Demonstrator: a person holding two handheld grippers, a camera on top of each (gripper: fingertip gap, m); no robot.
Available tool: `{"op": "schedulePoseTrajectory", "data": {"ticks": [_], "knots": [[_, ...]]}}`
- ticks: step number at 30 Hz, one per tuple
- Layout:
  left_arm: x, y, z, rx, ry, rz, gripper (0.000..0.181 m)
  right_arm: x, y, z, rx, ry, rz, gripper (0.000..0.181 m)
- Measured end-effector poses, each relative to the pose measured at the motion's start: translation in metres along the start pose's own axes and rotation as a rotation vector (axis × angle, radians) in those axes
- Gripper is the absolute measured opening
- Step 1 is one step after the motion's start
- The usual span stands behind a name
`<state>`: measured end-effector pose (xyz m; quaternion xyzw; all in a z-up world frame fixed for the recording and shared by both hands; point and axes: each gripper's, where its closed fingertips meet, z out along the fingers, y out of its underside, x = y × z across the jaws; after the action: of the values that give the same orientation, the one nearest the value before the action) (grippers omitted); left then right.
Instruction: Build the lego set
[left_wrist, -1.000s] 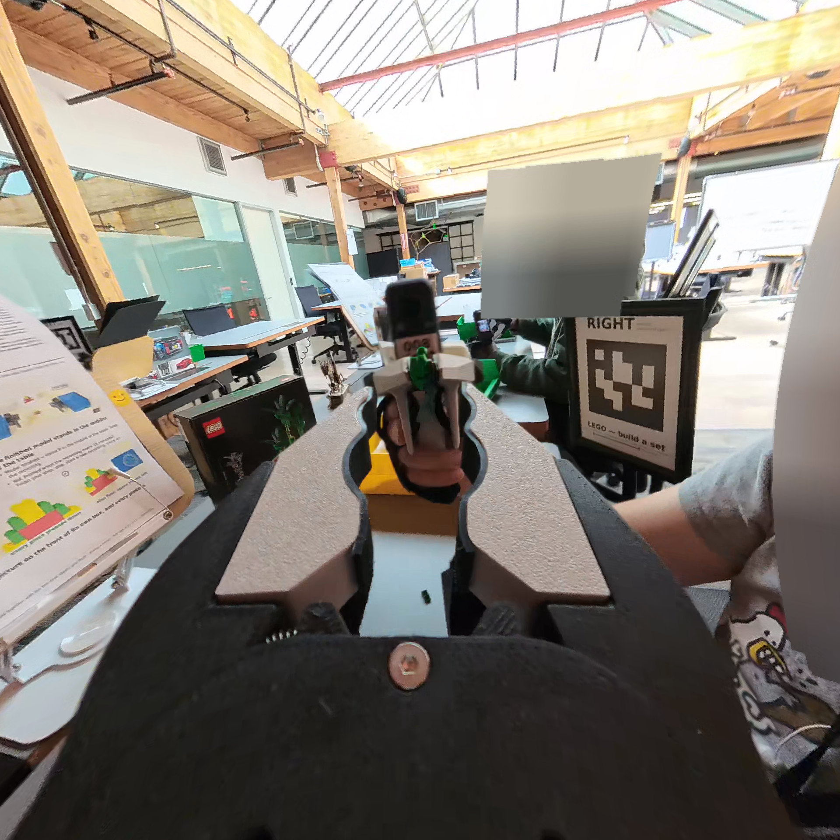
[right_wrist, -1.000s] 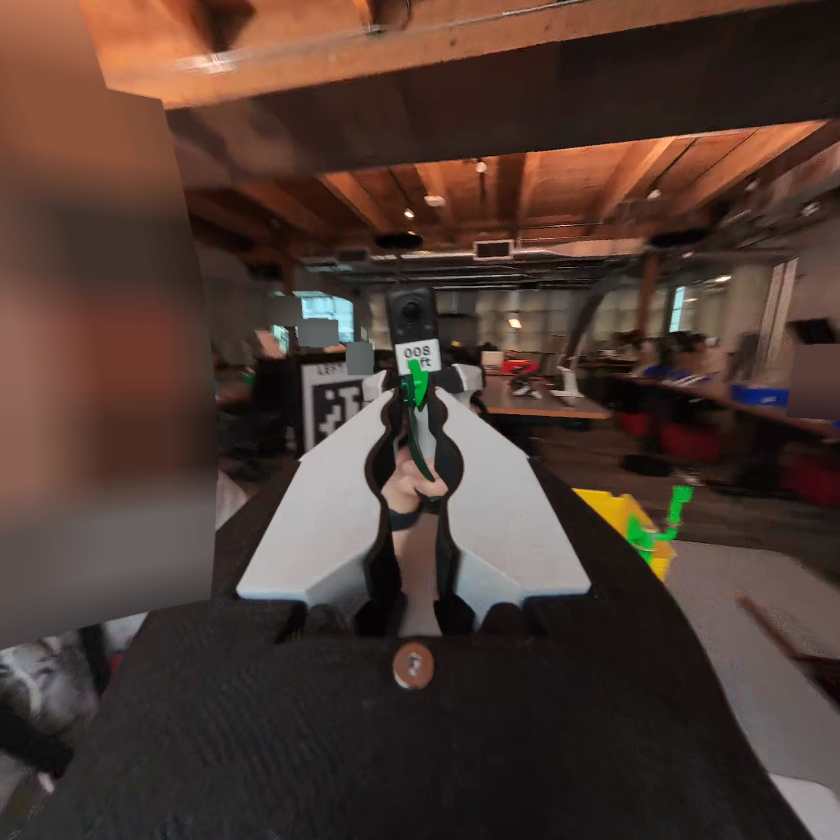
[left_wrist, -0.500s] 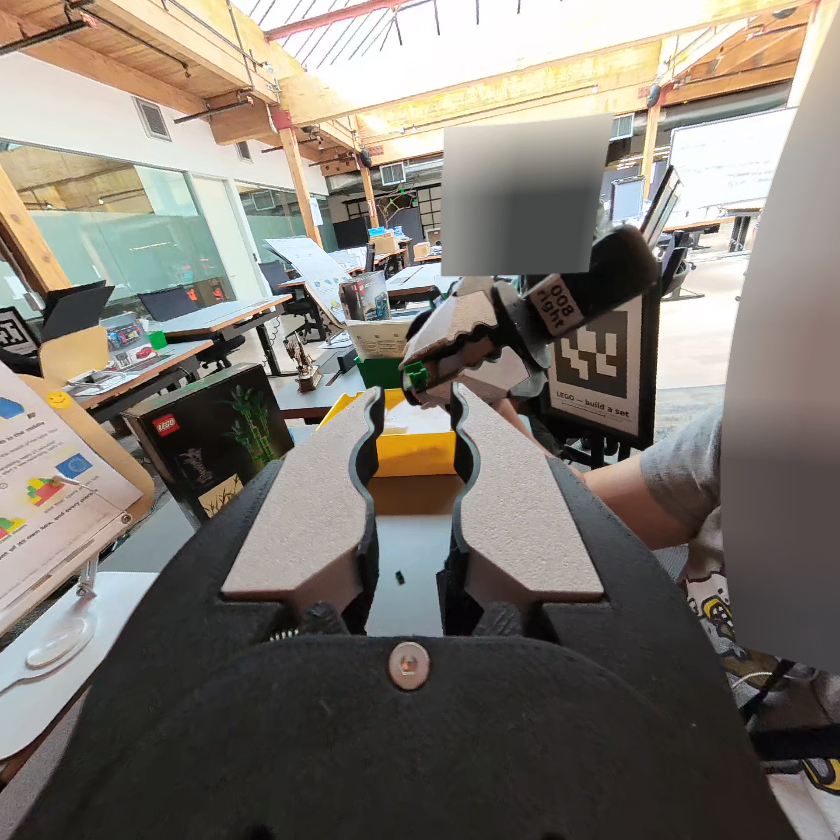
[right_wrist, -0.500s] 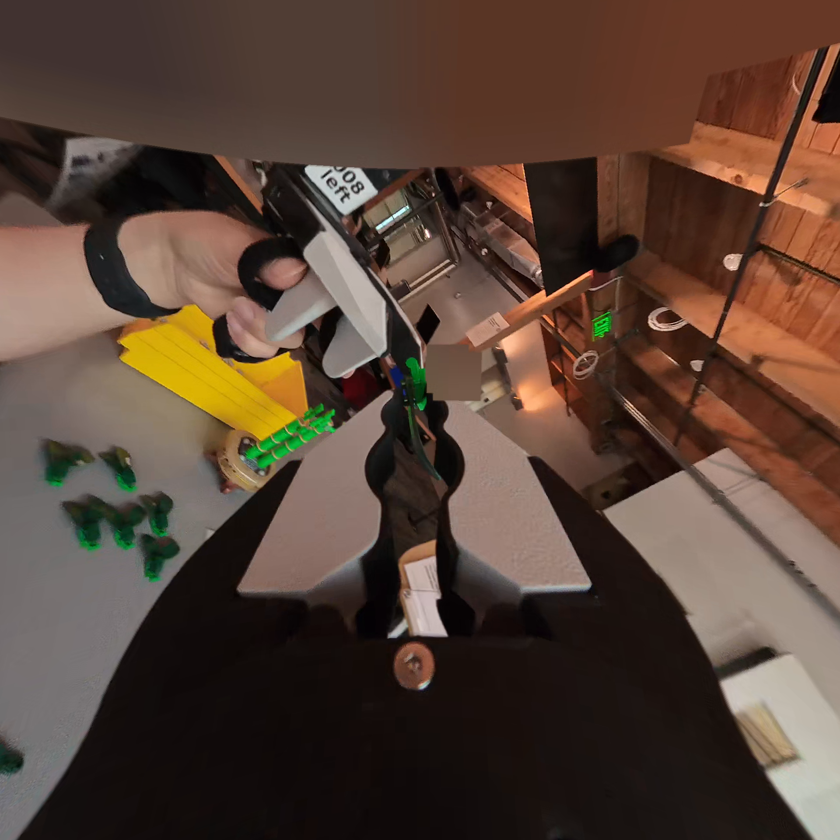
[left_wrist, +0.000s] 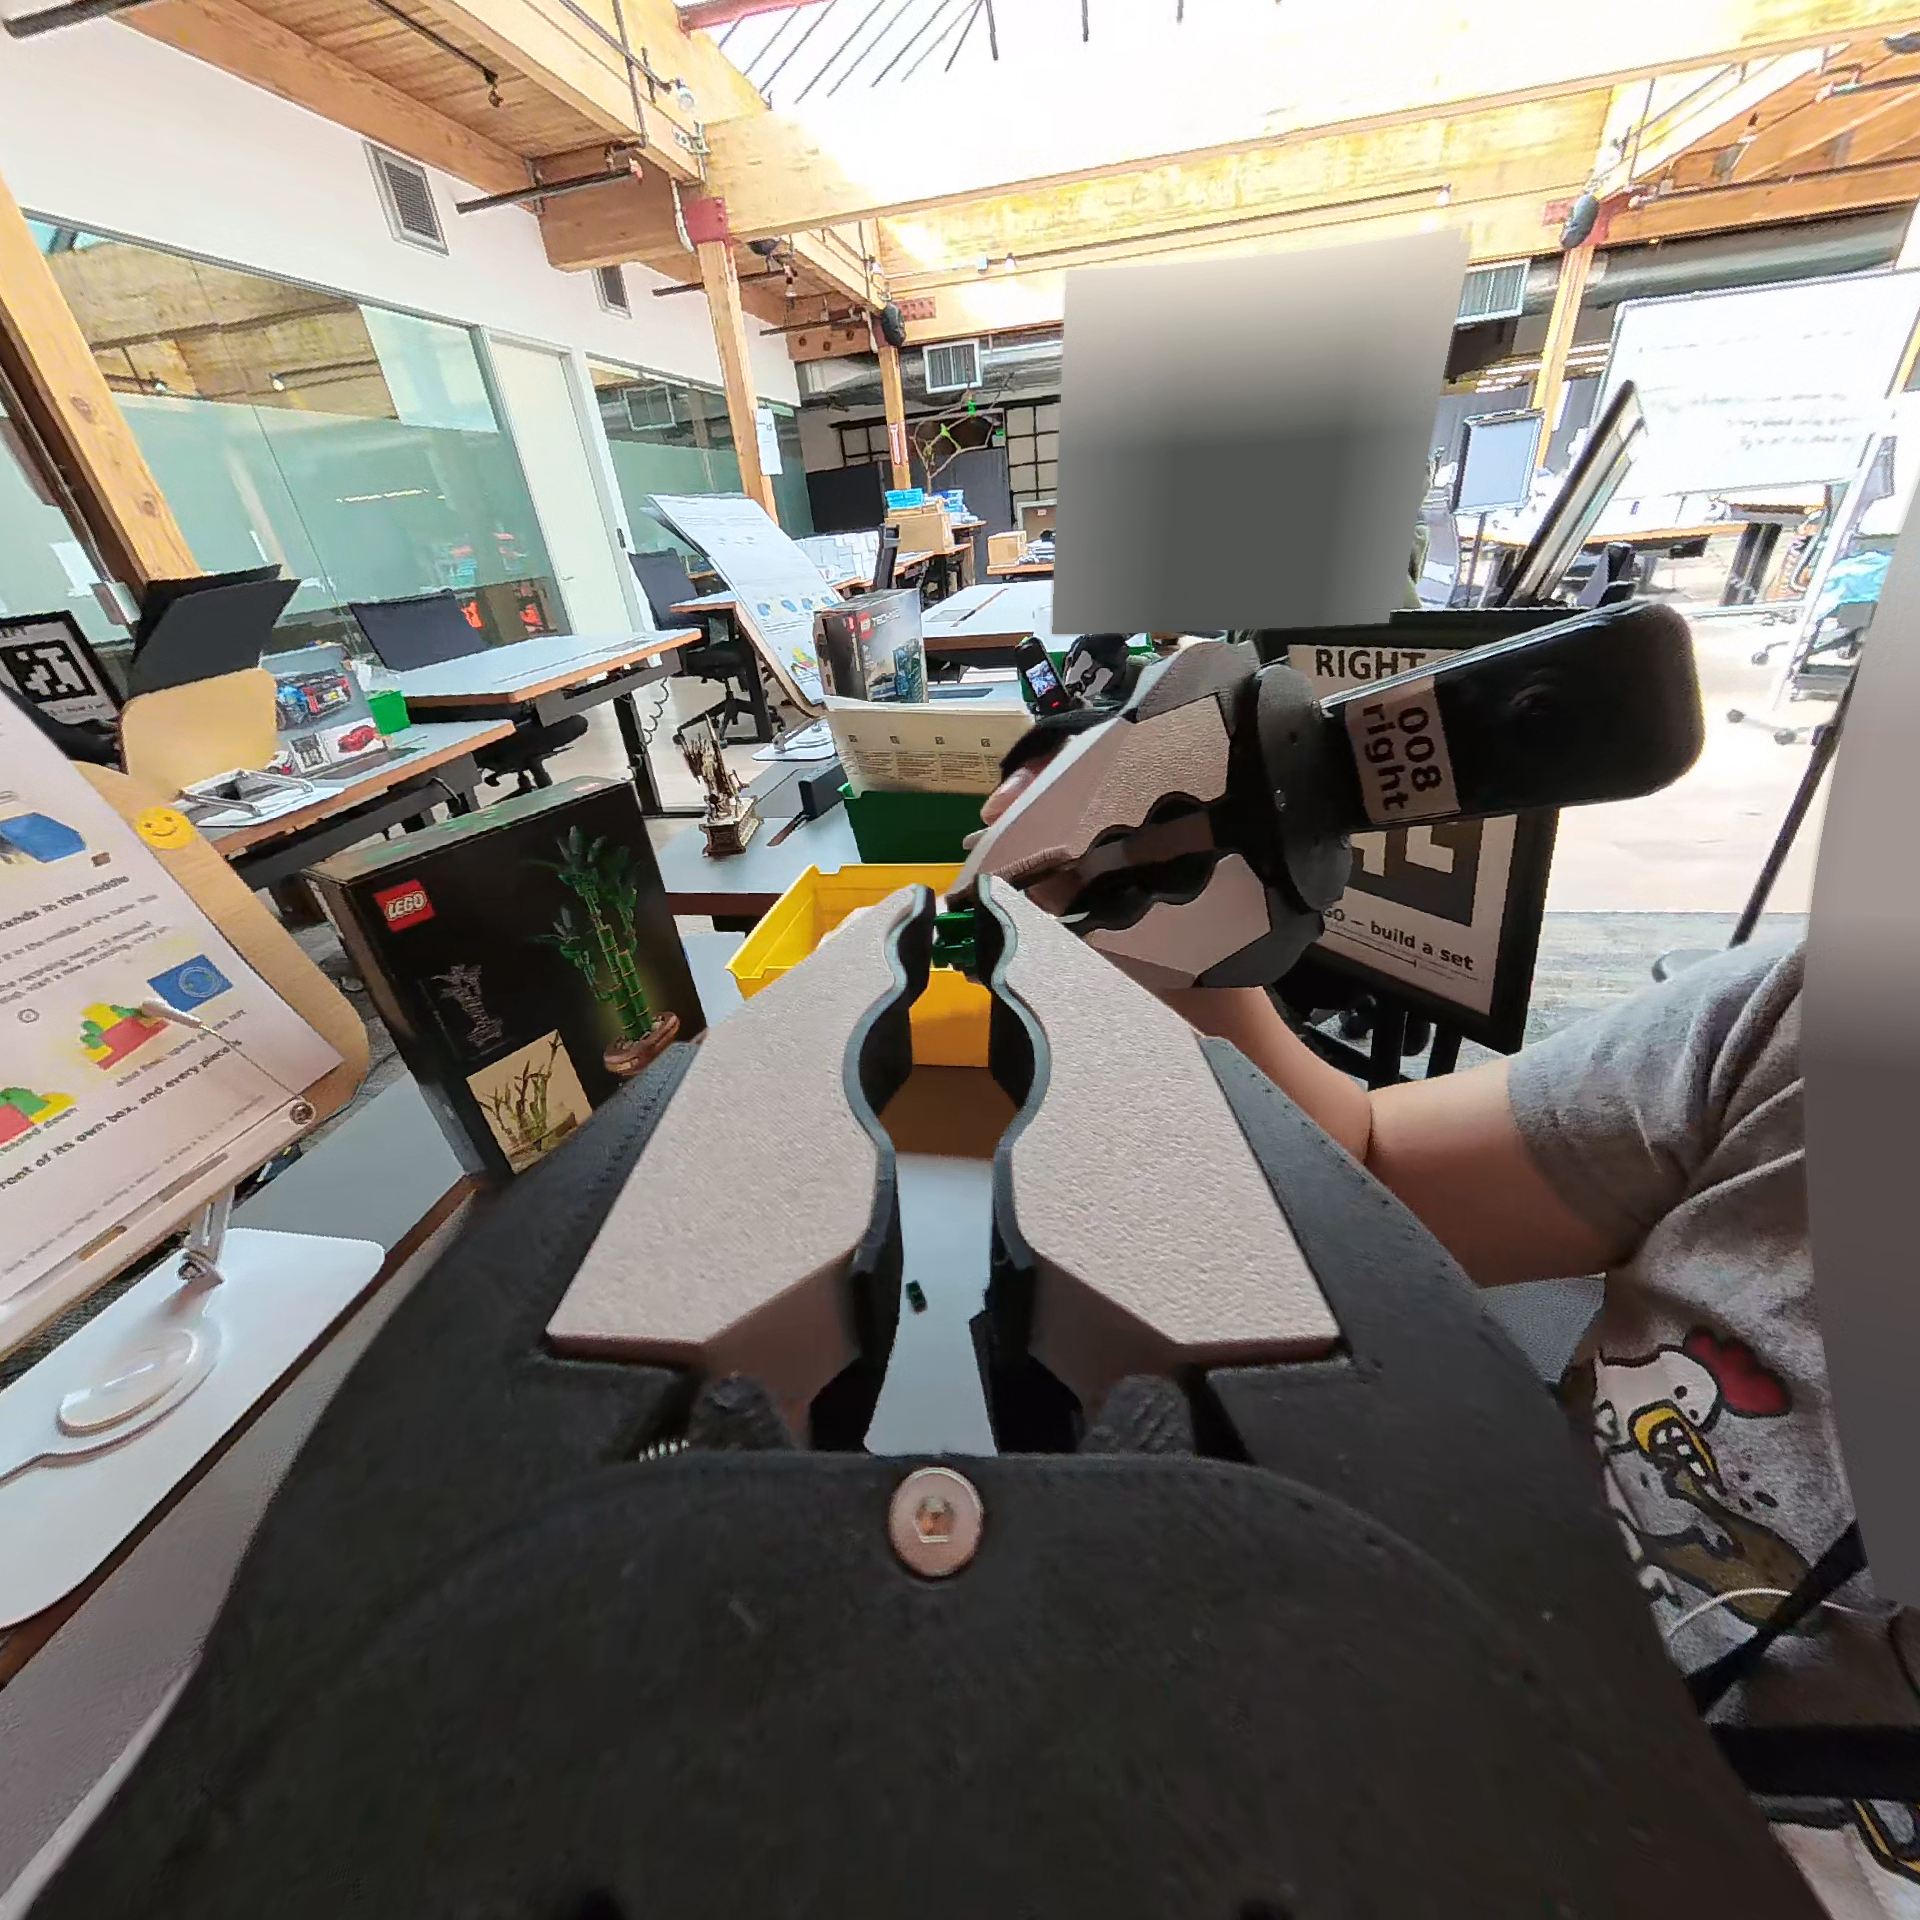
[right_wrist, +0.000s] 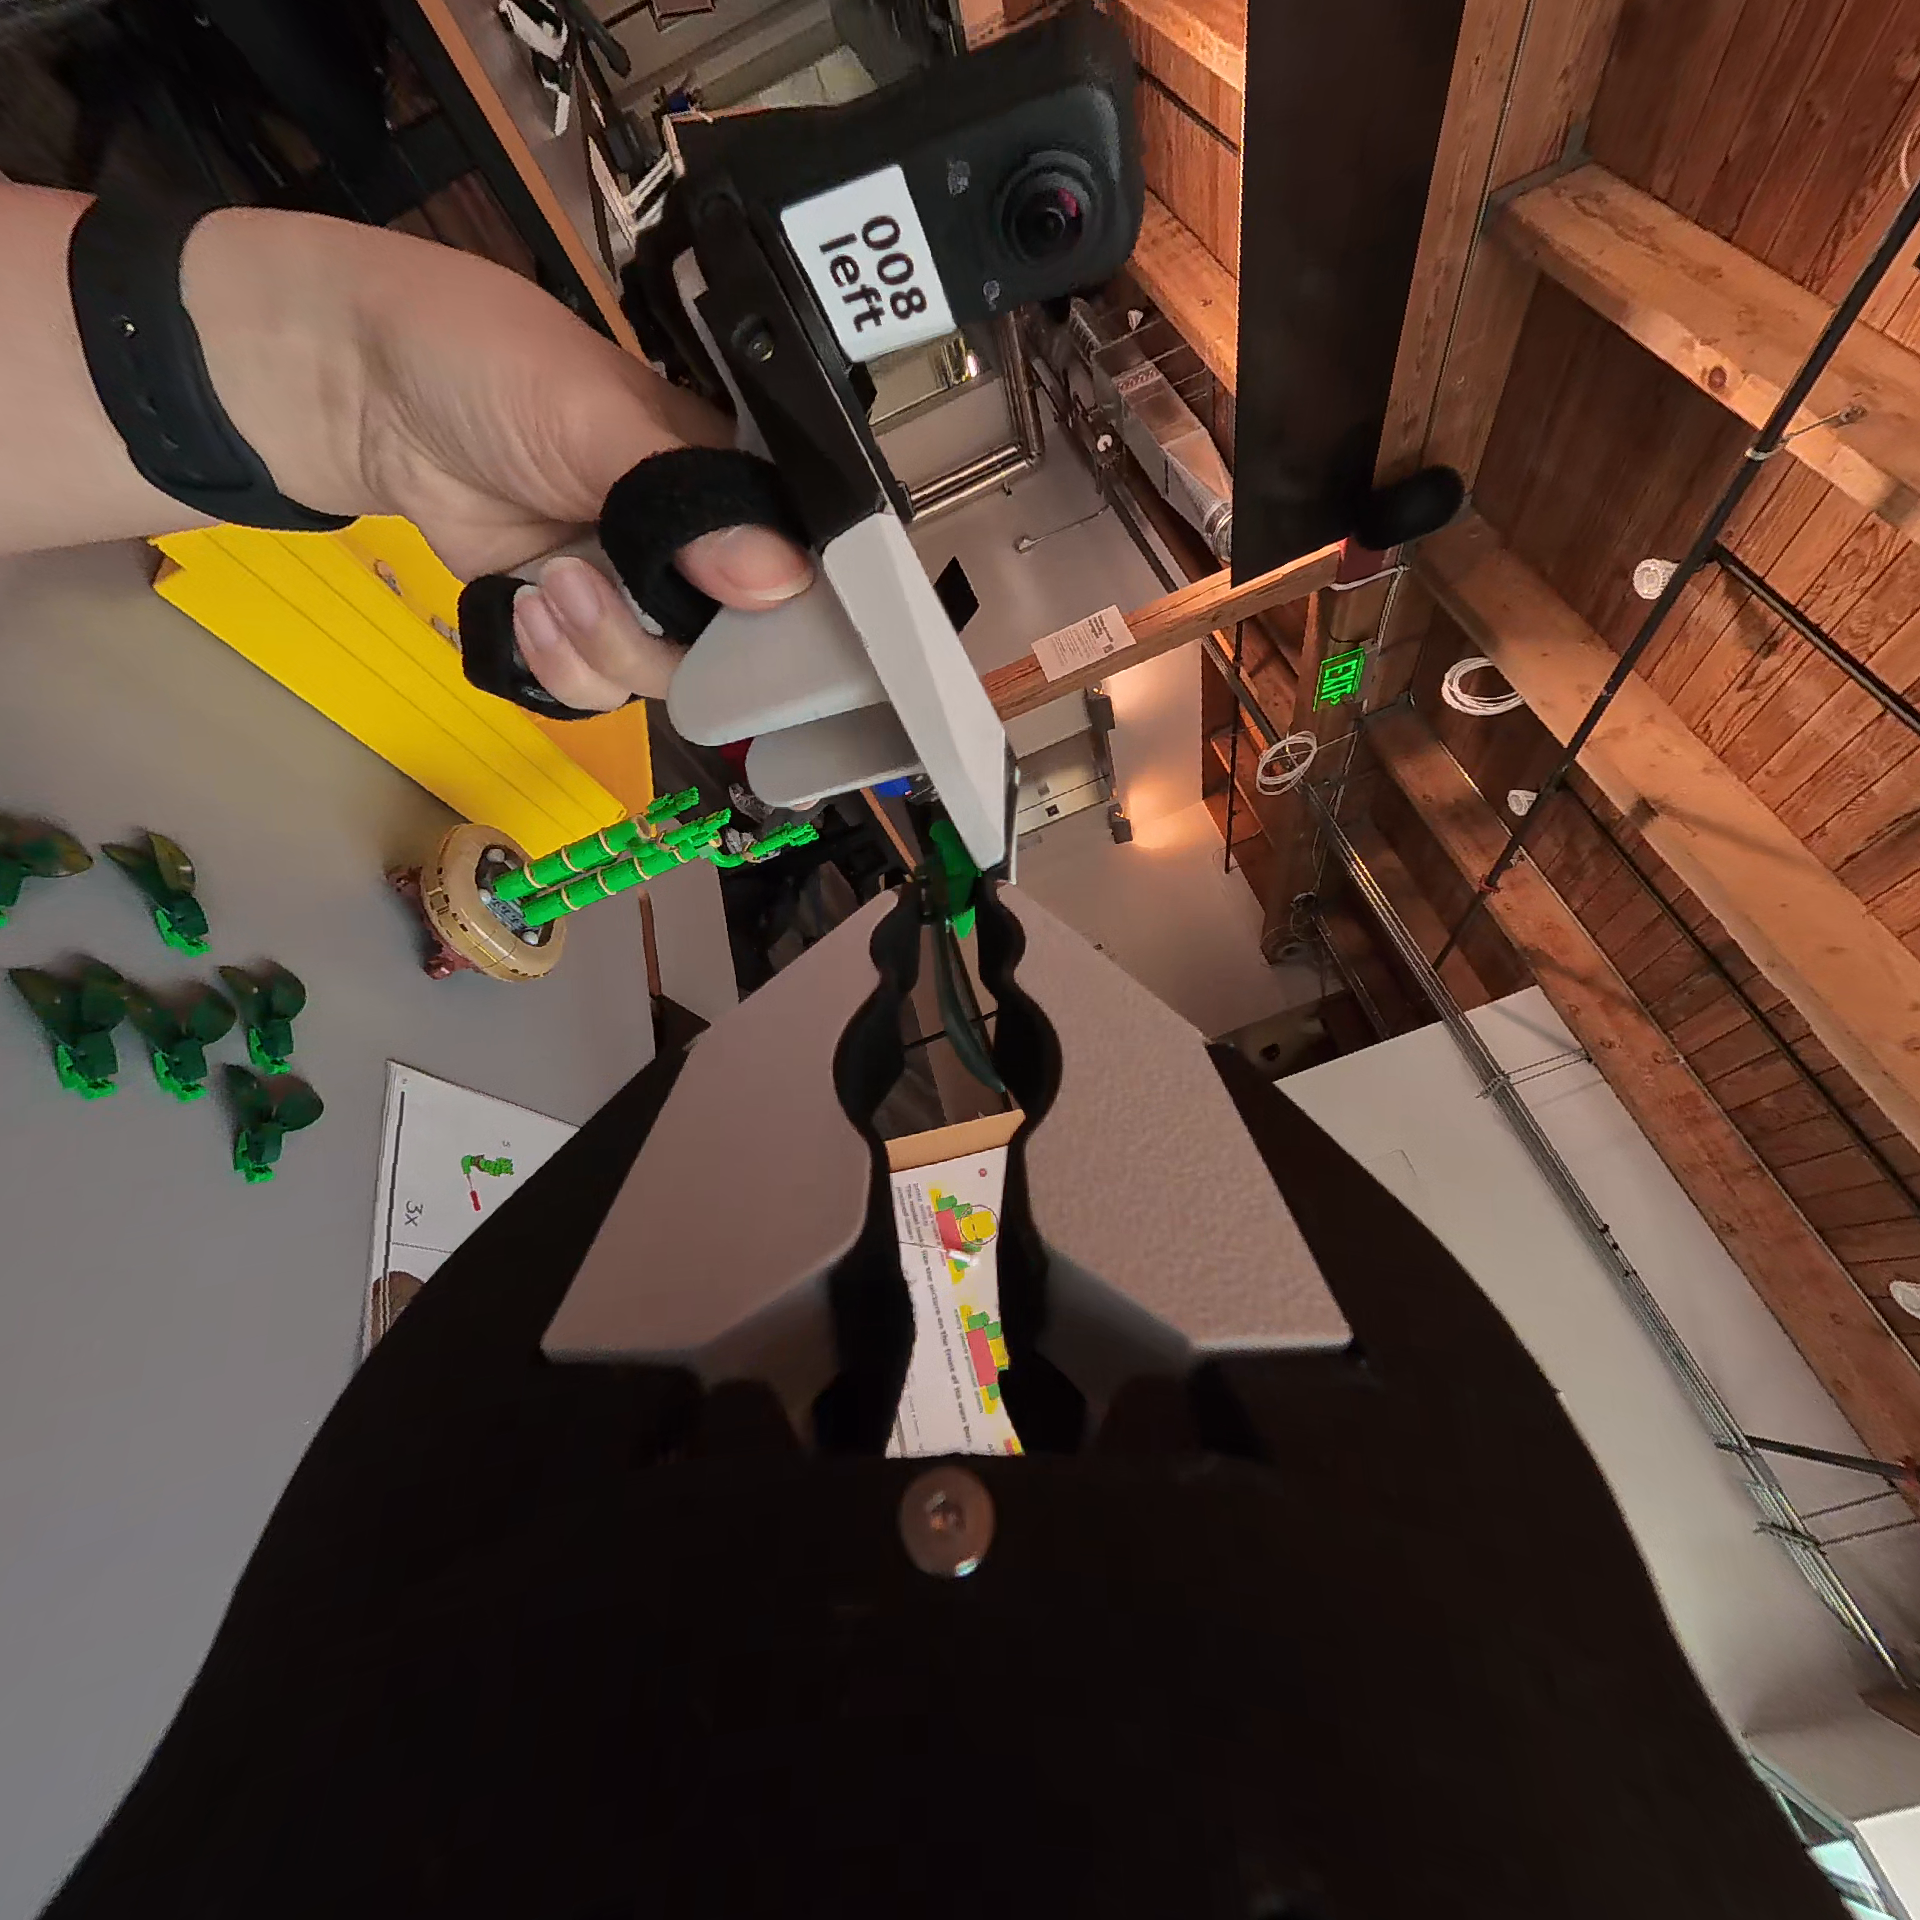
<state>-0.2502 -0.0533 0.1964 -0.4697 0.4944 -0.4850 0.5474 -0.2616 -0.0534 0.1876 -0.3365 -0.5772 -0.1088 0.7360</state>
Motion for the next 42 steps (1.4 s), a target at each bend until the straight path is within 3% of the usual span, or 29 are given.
{"op": "schedulePoseTrajectory", "data": {"ticks": [3,5,10,26,42], "knots": [[-0.0018,0.0078,0.0015,-0.04,0.017,-0.028,0.014,0.0002,0.0003,0.0,0.008,-0.003,0.007,0.008],[0.0009,0.007,0.0018,-0.03,0.049,-0.043,0.006,0.0005,0.0015,0.0003,0.01,-0.004,0.013,0.009],[-0.0013,0.0063,0.0024,-0.013,0.065,-0.081,0.012,0.0001,0.0012,-0.0012,0.035,-0.017,0.029,0.009],[-0.0004,0.0106,0.0023,-0.027,0.164,-0.25,0.006,-0.0033,0.004,-0.0003,0.042,-0.008,-0.045,0.009],[0.0032,0.0117,0.0012,-0.027,0.221,-0.268,0.007,-0.0041,0.0021,-0.005,0.035,0.002,-0.108,0.008]]}}
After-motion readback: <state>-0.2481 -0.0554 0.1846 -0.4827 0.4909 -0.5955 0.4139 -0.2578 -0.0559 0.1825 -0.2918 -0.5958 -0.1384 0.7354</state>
